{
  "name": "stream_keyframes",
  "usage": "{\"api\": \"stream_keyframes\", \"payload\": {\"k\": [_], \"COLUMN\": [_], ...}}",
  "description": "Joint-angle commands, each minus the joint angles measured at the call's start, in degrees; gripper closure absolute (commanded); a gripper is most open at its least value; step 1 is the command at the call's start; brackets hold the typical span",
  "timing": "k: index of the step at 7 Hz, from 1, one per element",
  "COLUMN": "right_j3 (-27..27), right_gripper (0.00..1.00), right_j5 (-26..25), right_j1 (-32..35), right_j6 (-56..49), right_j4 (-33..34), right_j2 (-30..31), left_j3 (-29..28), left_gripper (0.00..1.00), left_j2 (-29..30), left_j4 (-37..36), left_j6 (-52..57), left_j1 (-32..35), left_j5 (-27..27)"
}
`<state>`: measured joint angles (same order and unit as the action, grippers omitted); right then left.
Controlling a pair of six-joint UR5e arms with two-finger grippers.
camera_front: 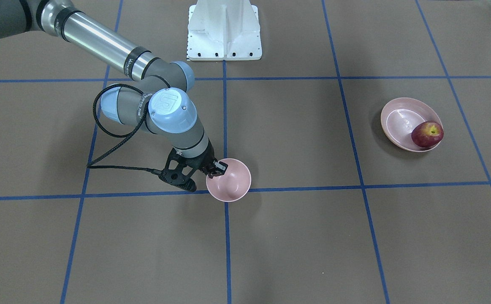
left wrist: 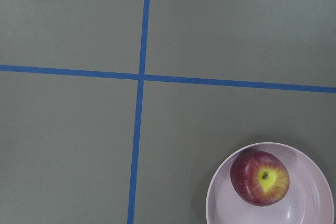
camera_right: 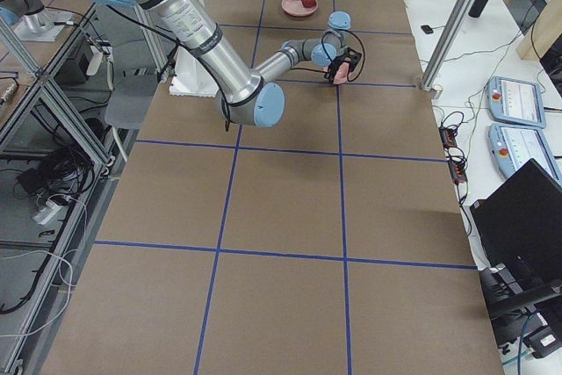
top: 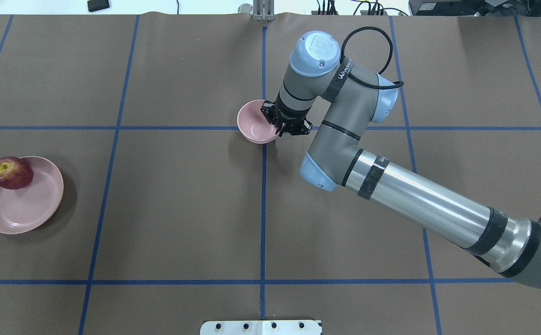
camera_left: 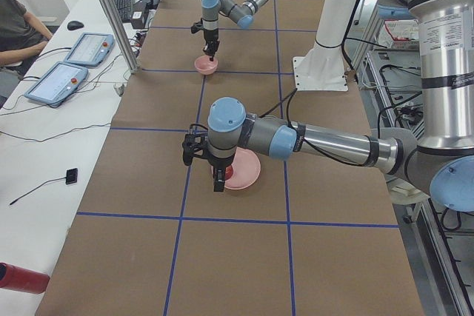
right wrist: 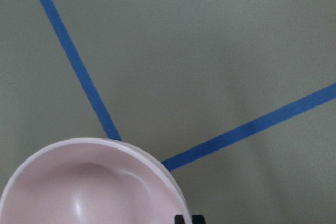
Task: Move apple from plate to bowl
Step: 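Slide the pink bowl with the right gripper toward the table center, then release the bowl and raise the right gripper away while the left gripper approaches the apple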
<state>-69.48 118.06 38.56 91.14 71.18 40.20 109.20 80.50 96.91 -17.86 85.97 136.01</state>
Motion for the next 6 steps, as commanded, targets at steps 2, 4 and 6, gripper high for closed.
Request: {"api": "stream_keyframes", "payload": {"k": [2, 4, 6], "right_j3": [-3.4, -16.1, -27.9], "right_gripper": [0.0, 0.0, 0.0], "right_j5": [3.5, 15.2, 17.0], "right_j1": [3.7, 15.8, 23.5], "right_j6": [-1.2, -6.4, -27.9], "right_j4": [0.4, 0.7, 1.0], "right_j2": [1.6, 15.8, 34.6], "left_j3": [0.3, 0.0, -1.3], "left_gripper": [0.02, 0.02, 0.02], "left_j2": [1.1, 3.4, 4.1], "left_j4": [0.0, -0.1, 0.0], "left_j6": [-1.0, -1.7, -3.2], "left_j1": [-4.8, -11.5, -15.3], "left_j5": [0.0, -0.6, -0.6]}}
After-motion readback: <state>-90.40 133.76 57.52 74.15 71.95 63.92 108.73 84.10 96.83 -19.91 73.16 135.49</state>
